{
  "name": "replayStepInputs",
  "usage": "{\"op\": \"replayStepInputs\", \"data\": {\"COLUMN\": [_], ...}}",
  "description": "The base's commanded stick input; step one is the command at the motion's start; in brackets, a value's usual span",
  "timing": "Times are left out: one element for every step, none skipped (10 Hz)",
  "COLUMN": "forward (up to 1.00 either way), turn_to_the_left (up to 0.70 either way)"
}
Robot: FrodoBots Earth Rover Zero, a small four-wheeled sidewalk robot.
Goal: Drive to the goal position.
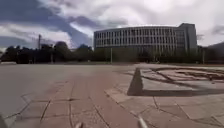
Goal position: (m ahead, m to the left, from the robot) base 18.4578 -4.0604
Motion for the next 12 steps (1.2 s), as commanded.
{"op": "replayStepInputs", "data": {"forward": [1.00,1.00,1.00,1.00,1.00,1.00,1.00,1.00,1.00,1.00,1.00,1.00], "turn_to_the_left": [-0.34,-0.34,-0.34,-0.34,-0.35,0.00,0.00,0.00,0.00,0.00,0.00,0.00]}}
